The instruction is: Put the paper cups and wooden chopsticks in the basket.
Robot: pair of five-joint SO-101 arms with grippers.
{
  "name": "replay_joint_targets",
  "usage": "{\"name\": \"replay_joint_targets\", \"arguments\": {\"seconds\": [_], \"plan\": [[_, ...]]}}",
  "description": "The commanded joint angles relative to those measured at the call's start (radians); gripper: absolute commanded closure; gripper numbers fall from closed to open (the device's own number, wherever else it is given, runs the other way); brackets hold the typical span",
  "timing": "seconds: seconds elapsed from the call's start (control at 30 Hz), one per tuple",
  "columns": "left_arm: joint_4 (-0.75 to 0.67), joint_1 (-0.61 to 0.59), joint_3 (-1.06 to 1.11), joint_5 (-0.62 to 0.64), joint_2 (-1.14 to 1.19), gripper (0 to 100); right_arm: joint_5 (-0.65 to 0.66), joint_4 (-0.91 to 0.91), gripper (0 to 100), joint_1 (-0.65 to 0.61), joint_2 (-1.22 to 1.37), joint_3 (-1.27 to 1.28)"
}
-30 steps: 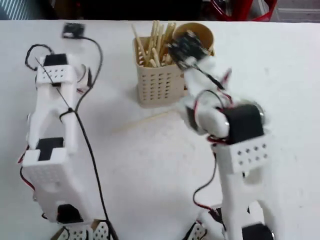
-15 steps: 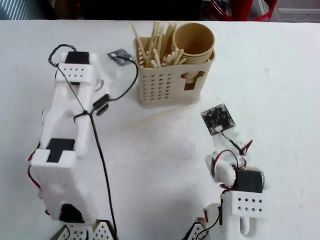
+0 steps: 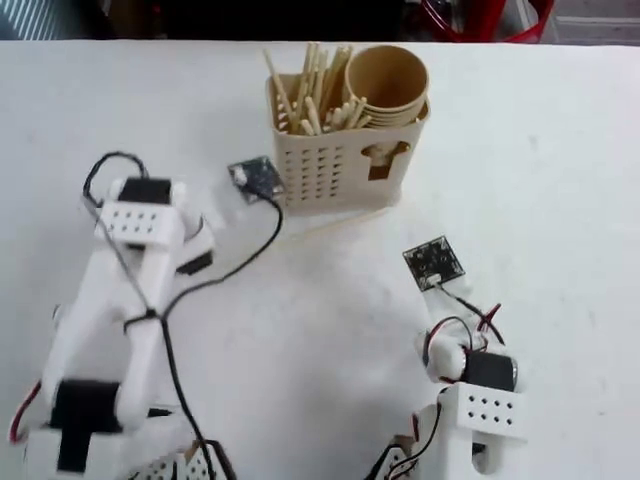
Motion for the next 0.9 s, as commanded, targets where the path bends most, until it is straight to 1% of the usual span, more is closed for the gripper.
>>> {"name": "replay_joint_targets", "arguments": {"seconds": [0.0,0.13,0.2,0.27,0.4,0.5,0.57,0.87], "plan": [[-0.061,0.012,0.121,-0.147,-0.176,94,0.006,-0.016,97.8,0.010,-0.012,-0.002],[-0.061,0.082,0.259,-0.371,-0.260,94,0.008,-0.042,97.8,0.008,-0.012,0.026],[-0.066,0.130,0.302,-0.440,-0.275,94,0.008,-0.070,97.8,0.008,-0.012,0.044],[-0.075,0.163,0.301,-0.443,-0.277,94,0.008,-0.081,97.8,0.008,-0.012,0.054],[-0.144,0.208,0.276,-0.442,-0.274,93,0.008,-0.079,97.8,0.008,-0.012,0.055],[-0.222,0.229,0.261,-0.394,-0.232,88,0.008,-0.081,97.8,0.008,-0.012,0.055],[-0.256,0.229,0.230,-0.376,-0.165,86,0.008,-0.082,97.8,0.008,-0.010,0.057],[-0.256,0.220,-0.028,-0.391,0.282,85,0.008,-0.105,97.8,0.008,-0.012,0.077]]}}
